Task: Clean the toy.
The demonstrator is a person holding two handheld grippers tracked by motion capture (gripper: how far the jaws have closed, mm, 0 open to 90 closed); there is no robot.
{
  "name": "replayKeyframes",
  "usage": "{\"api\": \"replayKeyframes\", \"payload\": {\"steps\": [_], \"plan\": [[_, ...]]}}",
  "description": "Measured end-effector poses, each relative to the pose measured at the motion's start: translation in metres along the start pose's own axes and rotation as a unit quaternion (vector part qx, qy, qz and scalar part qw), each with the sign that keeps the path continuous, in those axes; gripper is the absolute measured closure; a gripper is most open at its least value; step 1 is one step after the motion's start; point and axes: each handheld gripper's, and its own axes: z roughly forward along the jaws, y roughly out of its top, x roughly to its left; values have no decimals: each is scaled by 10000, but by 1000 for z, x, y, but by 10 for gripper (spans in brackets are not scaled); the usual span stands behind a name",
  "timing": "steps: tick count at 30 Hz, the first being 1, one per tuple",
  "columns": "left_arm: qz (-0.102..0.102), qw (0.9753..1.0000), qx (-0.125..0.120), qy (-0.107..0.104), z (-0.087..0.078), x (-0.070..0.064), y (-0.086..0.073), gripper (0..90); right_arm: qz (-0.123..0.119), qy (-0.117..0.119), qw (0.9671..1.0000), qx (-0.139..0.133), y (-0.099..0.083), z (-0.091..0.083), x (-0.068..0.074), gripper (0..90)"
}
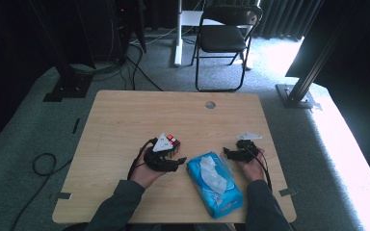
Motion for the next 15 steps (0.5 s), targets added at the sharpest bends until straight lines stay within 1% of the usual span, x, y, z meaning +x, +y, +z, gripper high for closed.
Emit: {"api": "replayKeyframes", "payload": {"steps": [2, 7, 9, 11, 14, 15], "plan": [[54, 10000, 10, -56, 2, -4, 2, 367, 3, -4, 10000, 0, 0, 0, 0, 227], [164, 9998, 80, -117, 7, -12, 4, 368, 9, -7, 10000, 1, 0, 0, 0, 227], [194, 9997, 114, -127, 9, -15, 5, 368, 10, -8, 10000, 1, 0, 0, 0, 227], [203, 9995, 116, -192, 11, -17, 5, 369, 11, -9, 10000, 1, 0, 0, 0, 227], [272, 9992, 135, -273, 16, -22, 8, 370, 10, -9, 10000, 0, 0, 0, 0, 227], [272, 9992, 135, -273, 16, -22, 8, 370, 10, -9, 10000, 0, 0, 0, 0, 227]]}}
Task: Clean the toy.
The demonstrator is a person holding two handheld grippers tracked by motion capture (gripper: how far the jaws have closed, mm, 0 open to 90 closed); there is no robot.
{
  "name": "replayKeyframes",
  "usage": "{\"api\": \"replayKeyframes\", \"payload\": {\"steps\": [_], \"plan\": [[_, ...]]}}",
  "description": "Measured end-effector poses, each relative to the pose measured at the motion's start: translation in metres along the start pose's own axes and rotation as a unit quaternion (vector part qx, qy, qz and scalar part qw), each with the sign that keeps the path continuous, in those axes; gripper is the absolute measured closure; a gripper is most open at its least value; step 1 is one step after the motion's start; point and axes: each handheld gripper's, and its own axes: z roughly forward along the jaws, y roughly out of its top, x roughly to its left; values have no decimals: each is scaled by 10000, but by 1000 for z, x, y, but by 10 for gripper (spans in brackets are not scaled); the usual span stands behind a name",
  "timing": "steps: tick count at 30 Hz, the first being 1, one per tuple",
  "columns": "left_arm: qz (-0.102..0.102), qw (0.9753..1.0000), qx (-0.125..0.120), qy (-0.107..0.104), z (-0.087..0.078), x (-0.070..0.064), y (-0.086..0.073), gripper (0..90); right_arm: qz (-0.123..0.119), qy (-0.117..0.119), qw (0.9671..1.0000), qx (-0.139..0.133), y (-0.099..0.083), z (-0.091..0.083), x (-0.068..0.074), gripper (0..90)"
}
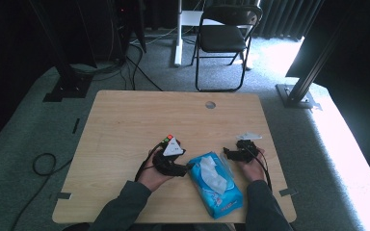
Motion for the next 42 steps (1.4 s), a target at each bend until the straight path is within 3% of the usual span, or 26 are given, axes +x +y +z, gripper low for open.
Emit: {"api": "replayKeyframes", "payload": {"steps": [11, 19, 21, 25, 29, 31, 32, 36, 42], "plan": [[283, 9991, 126, -302, 25, -19, 15, 402, 9, -12, 10000, -2, 0, 0, 1, 227], [217, 9982, 202, -530, 36, -21, 18, 437, 7, -13, 10000, -4, 0, 0, 1, 226], [218, 9979, 242, -566, 40, -23, 17, 466, 6, -14, 10000, -4, 0, 0, 1, 227], [407, 9969, 303, -608, 43, -30, 17, 576, 9, -13, 10000, -3, 0, 0, 1, 226], [507, 9965, 345, -573, 42, -32, 17, 776, 9, -13, 10000, -2, 0, 0, 1, 227], [597, 9959, 383, -567, 43, -34, 16, 807, 8, -13, 10000, -3, 0, 0, 1, 227], [647, 9955, 416, -552, 43, -34, 16, 863, 9, -13, 10000, -3, 0, 0, 1, 226], [754, 9950, 421, -500, 42, -37, 16, 887, 8, -13, 10000, -3, 0, 0, 1, 226], [700, 9958, 365, -459, 41, -36, 16, 888, 9, -13, 10000, -3, 0, 0, 1, 227]]}}
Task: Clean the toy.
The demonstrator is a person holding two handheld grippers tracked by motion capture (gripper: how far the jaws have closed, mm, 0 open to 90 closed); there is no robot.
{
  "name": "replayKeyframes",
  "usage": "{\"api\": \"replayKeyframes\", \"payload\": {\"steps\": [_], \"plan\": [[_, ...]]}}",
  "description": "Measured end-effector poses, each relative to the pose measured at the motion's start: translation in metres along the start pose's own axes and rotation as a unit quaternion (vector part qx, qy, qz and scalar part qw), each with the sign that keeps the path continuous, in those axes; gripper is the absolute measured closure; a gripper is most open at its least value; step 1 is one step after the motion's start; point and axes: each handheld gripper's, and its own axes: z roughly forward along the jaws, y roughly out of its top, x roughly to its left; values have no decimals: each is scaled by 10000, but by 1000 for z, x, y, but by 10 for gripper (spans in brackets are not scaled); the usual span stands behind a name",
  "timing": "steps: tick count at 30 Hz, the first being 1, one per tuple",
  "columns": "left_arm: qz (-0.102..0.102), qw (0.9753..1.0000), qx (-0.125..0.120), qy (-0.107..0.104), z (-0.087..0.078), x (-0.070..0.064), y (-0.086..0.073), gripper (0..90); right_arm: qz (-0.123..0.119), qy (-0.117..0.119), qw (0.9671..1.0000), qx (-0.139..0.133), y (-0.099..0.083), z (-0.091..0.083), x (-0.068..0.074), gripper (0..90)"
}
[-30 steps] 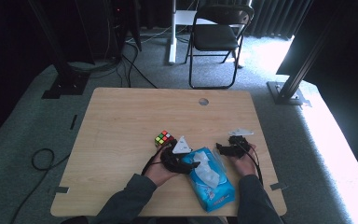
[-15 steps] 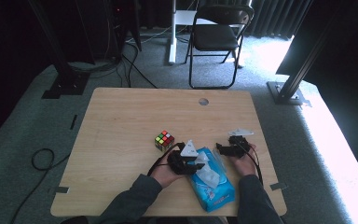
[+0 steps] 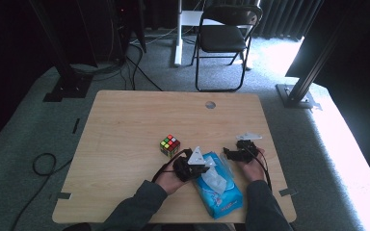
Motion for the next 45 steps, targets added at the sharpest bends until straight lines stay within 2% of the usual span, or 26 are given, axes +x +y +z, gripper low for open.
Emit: {"api": "replayKeyframes", "payload": {"steps": [25, 45], "plan": [[-180, 9990, -342, 246, -23, 13, -1, 888, 0, 3, 10000, 1, 0, 0, 0, 227], [-350, 9973, -460, 443, -38, 27, -10, 889, -1, 1, 10000, 0, 0, 0, 0, 226]]}}
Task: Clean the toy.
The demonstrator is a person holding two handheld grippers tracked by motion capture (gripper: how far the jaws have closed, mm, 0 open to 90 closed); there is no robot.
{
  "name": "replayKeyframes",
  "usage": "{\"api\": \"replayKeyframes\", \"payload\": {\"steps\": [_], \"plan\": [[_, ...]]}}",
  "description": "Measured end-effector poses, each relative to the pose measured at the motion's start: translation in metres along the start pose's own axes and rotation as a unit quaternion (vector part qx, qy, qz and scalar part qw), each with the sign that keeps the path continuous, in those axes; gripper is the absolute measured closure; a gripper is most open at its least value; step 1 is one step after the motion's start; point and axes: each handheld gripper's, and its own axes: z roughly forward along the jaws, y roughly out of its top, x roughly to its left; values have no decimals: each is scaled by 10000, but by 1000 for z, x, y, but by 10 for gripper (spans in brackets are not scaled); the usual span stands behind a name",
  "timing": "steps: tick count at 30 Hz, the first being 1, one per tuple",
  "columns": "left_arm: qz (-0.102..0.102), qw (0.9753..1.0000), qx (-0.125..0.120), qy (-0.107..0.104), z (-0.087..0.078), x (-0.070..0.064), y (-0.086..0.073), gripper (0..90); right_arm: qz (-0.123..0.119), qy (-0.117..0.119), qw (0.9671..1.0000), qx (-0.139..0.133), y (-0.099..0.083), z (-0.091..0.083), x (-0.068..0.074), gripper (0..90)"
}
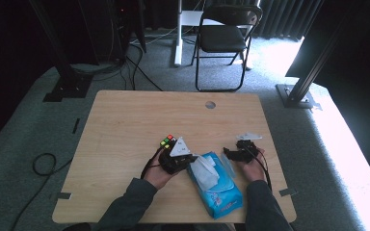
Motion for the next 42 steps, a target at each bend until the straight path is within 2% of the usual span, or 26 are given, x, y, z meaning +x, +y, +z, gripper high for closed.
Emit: {"api": "replayKeyframes", "payload": {"steps": [20, 29, 34, 37, 42], "plan": [[-255, 9990, -166, 325, -13, 18, -2, 889, -1, -1, 10000, 0, 0, 0, 0, 227], [-303, 9984, -192, 434, -12, 24, -1, 888, 1, -1, 10000, 0, 0, 0, 0, 226], [-434, 9977, -221, 472, -12, 31, -1, 888, 1, 2, 10000, 1, 0, 0, 0, 226], [-478, 9973, -219, 515, -11, 32, 0, 887, -1, 1, 10000, 0, 0, 0, 0, 227], [-662, 9961, -176, 547, -5, 32, 2, 885, -1, -1, 10000, -1, 0, 0, 0, 227]]}}
